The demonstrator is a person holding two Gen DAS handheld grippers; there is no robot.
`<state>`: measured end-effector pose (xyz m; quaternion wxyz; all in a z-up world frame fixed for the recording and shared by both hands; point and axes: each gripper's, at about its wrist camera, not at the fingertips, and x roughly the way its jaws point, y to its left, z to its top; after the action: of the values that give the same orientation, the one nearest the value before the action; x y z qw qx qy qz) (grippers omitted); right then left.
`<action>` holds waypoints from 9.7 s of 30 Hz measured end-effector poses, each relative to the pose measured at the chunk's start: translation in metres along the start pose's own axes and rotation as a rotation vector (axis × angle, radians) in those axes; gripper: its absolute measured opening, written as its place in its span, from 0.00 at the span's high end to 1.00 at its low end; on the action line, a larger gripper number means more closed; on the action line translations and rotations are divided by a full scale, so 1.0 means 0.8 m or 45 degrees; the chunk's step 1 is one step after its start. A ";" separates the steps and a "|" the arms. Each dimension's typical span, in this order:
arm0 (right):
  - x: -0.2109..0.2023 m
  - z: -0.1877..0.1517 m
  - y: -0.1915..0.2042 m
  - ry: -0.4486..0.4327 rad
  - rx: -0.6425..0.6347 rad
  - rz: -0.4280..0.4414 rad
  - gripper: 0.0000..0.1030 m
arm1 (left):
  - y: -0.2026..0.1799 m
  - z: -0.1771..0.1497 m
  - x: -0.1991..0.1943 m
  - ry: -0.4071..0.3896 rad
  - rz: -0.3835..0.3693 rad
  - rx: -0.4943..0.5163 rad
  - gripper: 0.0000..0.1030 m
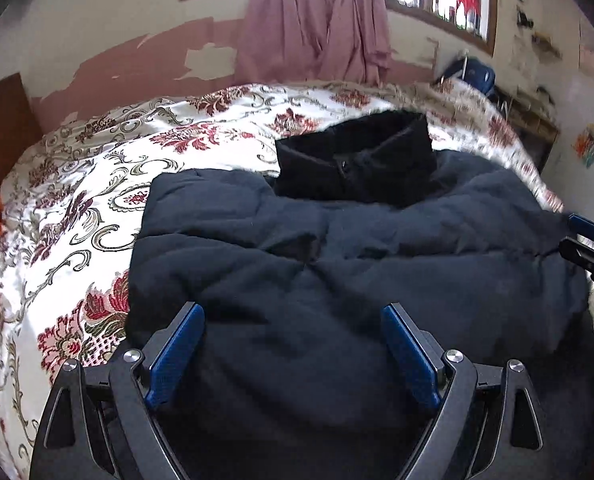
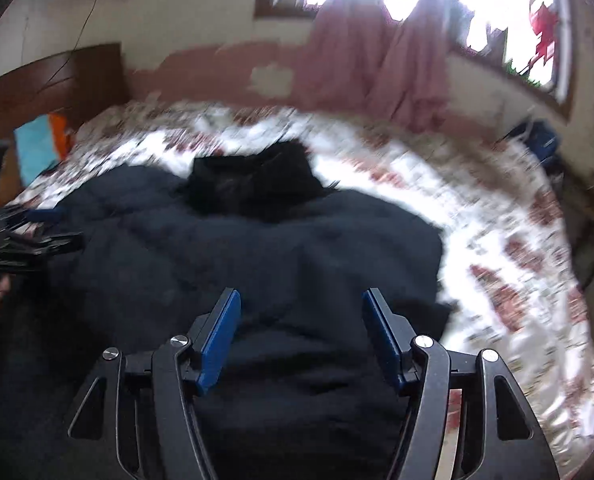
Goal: Fold large clothes
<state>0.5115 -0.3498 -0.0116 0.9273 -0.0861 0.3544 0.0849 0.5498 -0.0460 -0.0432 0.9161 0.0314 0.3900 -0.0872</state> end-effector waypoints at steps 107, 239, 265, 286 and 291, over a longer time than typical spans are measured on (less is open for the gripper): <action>0.165 0.055 0.003 0.054 0.014 -0.025 0.96 | 0.055 0.071 0.058 -0.244 -0.186 -0.212 0.92; -0.406 -0.181 0.143 -0.473 0.037 0.084 0.03 | -0.047 -0.215 -0.436 -0.560 0.024 0.004 0.00; -0.361 -0.241 0.142 -0.289 0.056 0.156 0.03 | -0.028 -0.296 -0.387 -0.400 0.041 0.018 0.00; -0.319 -0.278 0.158 -0.087 -0.011 0.109 0.03 | -0.012 -0.334 -0.337 -0.209 0.026 -0.053 0.00; -0.312 -0.284 0.162 -0.048 -0.052 0.093 0.03 | -0.011 -0.342 -0.330 -0.174 0.032 -0.044 0.00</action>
<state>0.1538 -0.2983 -0.0233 0.9281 -0.0904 0.3379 0.1277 0.1747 0.0156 -0.0428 0.9420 0.0145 0.3276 -0.0710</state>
